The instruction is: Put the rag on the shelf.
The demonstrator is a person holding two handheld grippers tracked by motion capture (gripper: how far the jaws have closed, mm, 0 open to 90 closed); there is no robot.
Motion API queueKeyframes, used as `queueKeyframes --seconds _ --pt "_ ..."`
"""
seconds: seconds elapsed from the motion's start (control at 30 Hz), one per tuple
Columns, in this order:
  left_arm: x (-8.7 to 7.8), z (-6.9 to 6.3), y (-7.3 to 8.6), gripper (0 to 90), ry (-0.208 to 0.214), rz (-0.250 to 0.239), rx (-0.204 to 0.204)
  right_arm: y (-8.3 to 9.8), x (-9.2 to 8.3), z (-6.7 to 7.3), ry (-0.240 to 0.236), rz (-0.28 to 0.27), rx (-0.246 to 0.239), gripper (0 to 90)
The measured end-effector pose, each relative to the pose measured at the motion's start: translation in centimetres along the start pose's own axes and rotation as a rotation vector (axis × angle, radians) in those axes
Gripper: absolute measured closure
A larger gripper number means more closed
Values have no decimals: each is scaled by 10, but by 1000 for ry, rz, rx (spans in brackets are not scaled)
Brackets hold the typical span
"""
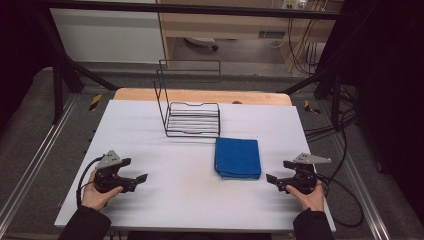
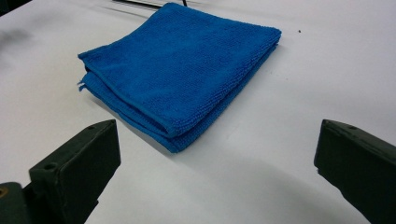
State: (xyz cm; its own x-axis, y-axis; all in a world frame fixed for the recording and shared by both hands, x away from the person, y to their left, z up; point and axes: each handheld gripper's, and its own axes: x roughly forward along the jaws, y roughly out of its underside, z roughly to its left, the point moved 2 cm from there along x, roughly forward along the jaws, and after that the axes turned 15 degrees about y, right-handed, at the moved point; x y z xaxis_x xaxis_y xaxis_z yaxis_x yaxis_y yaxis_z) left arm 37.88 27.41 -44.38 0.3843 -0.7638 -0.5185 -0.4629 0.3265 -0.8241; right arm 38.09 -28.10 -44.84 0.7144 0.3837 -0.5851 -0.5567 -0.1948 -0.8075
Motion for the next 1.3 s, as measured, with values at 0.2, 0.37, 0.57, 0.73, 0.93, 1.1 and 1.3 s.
queueKeyframes --seconds 0.2,0.37,0.57,0.73,0.93,1.1,1.3 --pt "1 -1 0 82 4 1 -4 0 -1 1 4 -1 -12 9" --pt "1 0 2 82 3 5 -7 -2 0 4 10 -2 -27 9" --pt "2 -1 2 81 7 6 -9 -4 3 13 3 10 -49 11" --pt "1 0 2 77 2 5 -11 -7 6 19 0 13 -68 10" --pt "1 0 2 77 -4 6 -16 -10 10 32 -13 14 -91 11" --pt "0 1 2 76 -6 4 -16 -13 12 40 -10 20 -110 13" --pt "-1 2 2 78 -10 -2 -21 -21 18 57 -20 14 -147 45"
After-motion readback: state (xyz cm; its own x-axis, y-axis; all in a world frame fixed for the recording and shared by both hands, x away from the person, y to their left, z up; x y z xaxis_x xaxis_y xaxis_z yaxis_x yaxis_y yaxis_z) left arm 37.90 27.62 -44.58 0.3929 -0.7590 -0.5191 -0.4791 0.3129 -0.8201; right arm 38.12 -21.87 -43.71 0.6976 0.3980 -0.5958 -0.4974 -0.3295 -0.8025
